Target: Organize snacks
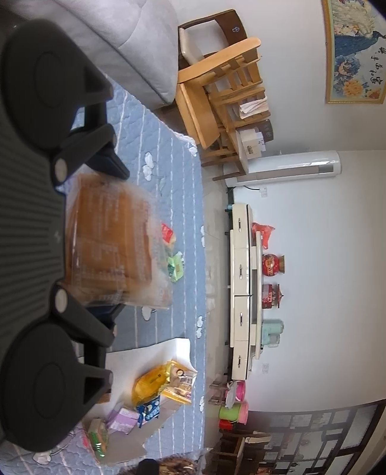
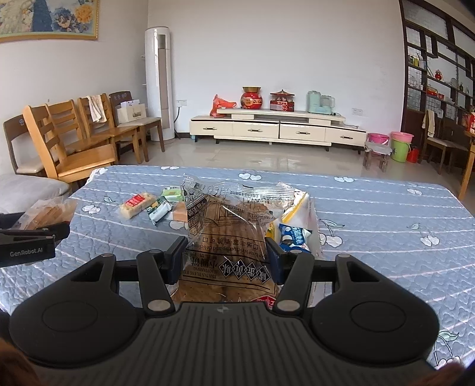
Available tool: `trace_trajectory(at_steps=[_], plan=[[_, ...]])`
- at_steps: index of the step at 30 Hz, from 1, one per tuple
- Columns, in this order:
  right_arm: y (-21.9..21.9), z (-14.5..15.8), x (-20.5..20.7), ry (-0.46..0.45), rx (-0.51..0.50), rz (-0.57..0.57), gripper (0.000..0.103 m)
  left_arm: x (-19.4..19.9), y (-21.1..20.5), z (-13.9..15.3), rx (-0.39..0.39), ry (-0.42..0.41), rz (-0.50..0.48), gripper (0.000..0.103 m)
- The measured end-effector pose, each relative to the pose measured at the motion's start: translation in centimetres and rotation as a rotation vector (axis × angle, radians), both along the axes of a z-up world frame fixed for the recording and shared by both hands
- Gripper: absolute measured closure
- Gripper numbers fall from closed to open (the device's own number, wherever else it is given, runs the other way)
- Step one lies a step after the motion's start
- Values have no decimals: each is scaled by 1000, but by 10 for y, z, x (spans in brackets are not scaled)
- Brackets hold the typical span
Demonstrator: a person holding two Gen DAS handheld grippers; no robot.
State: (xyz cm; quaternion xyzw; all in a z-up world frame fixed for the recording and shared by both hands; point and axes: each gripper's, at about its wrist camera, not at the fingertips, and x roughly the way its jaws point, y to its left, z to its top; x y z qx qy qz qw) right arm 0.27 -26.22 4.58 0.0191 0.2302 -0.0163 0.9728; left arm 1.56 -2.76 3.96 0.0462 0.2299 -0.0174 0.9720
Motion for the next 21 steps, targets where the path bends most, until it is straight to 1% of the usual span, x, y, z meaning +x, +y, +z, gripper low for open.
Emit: trace_trajectory(at_steps=[9,21], plan=[[3,3,5,7,1,-22,35,2,-7,0,5,7,-17,23],[9,0,12,-3,2,-60,35,11,-38,10,11,-11,-89,23]])
